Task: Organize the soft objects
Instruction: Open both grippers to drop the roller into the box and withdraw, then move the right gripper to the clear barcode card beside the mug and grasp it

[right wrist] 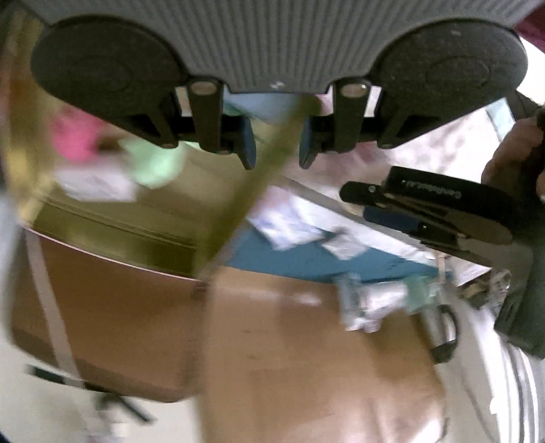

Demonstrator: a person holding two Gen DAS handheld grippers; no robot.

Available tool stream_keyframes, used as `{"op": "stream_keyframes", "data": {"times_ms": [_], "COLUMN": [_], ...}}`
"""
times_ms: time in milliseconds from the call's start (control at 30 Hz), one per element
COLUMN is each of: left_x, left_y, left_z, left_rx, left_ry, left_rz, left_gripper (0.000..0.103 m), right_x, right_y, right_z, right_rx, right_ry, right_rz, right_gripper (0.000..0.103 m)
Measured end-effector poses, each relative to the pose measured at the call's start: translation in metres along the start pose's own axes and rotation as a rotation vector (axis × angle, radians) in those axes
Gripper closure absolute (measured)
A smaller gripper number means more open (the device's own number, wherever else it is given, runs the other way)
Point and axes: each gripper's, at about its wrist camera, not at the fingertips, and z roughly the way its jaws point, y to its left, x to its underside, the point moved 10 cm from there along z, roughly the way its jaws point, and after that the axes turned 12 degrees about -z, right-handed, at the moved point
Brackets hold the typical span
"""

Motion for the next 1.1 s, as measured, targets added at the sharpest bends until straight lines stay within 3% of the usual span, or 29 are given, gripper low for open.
{"op": "stream_keyframes", "data": {"times_ms": [100, 200, 367, 567, 633, 667, 700, 933, 1033, 1067, 1100], "left_x": [-0.01, -0.015, -0.012, 0.016, 0.029, 0.035, 0.041, 0.064, 0.075, 0.079, 0.085], "left_y": [0.06, 0.112, 0.162, 0.195, 0.2, 0.202, 0.203, 0.213, 0.22, 0.223, 0.225], "left_z": [-0.014, -0.024, -0.035, -0.044, -0.048, -0.049, -0.05, -0.058, -0.066, -0.067, -0.07], "left_rx": [-0.101, -0.167, -0.17, -0.143, -0.138, -0.136, -0.129, -0.101, -0.097, -0.097, -0.094], "left_ry": [-0.034, -0.048, -0.05, 0.009, 0.033, 0.047, 0.057, 0.09, 0.094, 0.098, 0.102], "left_rz": [-0.071, -0.146, -0.193, -0.231, -0.211, -0.201, -0.198, -0.177, -0.184, -0.187, -0.191], "left_gripper": [0.059, 0.059, 0.056, 0.055, 0.055, 0.055, 0.055, 0.052, 0.05, 0.05, 0.05], "right_x": [-0.034, -0.064, -0.109, -0.11, -0.099, -0.101, -0.102, -0.071, -0.055, -0.05, -0.044], "right_y": [0.024, 0.042, 0.073, 0.082, 0.083, 0.083, 0.084, 0.145, 0.169, 0.174, 0.175], "right_z": [0.045, 0.094, 0.179, 0.267, 0.282, 0.282, 0.281, 0.237, 0.22, 0.215, 0.211], "right_rx": [-0.067, -0.091, -0.116, -0.064, -0.068, -0.078, -0.086, -0.249, -0.255, -0.25, -0.261], "right_ry": [0.031, 0.072, 0.145, 0.323, 0.385, 0.373, 0.38, 0.436, 0.432, 0.431, 0.443], "right_rz": [-0.045, -0.09, -0.213, -0.339, -0.365, -0.351, -0.346, -0.446, -0.516, -0.523, -0.518], "right_gripper": [0.07, 0.058, 0.042, 0.031, 0.032, 0.041, 0.042, 0.042, 0.045, 0.047, 0.058]}}
